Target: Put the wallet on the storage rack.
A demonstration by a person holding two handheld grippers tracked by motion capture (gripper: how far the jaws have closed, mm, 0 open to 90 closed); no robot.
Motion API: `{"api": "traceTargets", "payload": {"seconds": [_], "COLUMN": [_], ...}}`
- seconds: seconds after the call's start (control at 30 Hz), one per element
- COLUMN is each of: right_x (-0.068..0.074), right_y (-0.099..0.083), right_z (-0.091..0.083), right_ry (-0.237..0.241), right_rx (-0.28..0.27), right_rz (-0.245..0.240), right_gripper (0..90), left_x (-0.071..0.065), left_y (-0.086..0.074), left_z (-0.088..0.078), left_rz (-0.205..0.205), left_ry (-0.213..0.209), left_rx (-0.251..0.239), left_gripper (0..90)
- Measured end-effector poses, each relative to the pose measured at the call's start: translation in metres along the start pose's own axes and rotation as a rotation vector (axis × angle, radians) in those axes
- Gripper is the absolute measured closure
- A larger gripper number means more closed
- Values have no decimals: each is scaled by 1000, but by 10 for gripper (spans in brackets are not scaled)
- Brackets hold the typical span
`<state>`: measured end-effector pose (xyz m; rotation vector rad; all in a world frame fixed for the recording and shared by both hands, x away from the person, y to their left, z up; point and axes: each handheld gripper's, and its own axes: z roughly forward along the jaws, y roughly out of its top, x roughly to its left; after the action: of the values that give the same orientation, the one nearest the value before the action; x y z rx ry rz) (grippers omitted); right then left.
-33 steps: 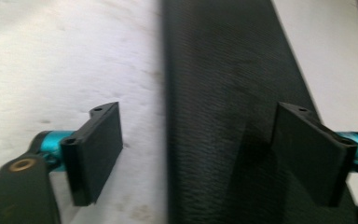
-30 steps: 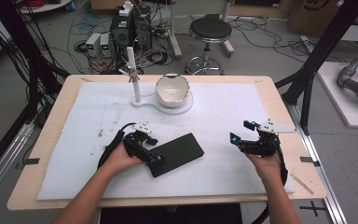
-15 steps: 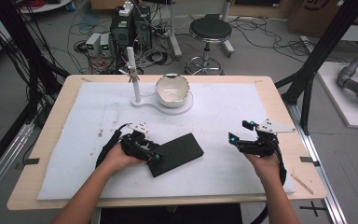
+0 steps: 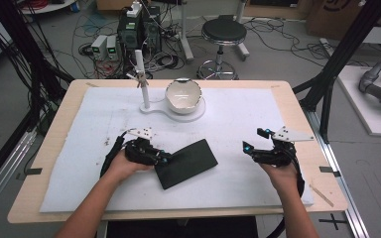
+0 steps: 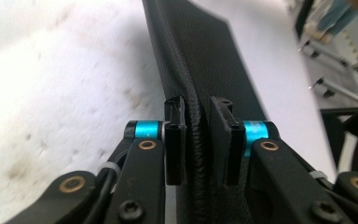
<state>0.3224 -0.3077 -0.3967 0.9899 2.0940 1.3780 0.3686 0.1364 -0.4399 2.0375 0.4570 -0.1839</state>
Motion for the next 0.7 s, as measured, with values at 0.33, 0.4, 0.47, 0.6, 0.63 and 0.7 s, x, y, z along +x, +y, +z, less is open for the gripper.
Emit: {"api": "traceTargets", "payload": {"seconds": [0.33,0.4,0.47,0.6,0.63,0.7], "right_x": [0,0,2,9,11,14], "right_y": [0,1,2,7,8,10], "right_z": [-2,-2,-1,1,2,4], "right_ry": [31,34,48,89,106,148], "right_rx": [-24,-28,-40,-58,-61,-70], "right_rz": [-1,3,9,-3,-3,0], "right_gripper": [214,214,214,214,214,214], "left_x": [-27,-31,-34,-37,-38,-41], "left_y": [23,27,29,32,32,34], "left_z": [-19,-25,-29,-38,-39,-41], "left_rz": [122,142,151,176,183,205], "left_ry": [-12,-9,-3,-8,-8,-17], "left_rx": [-73,-95,-110,-166,-175,-194], "left_gripper": [796,800,805,809,810,810]}}
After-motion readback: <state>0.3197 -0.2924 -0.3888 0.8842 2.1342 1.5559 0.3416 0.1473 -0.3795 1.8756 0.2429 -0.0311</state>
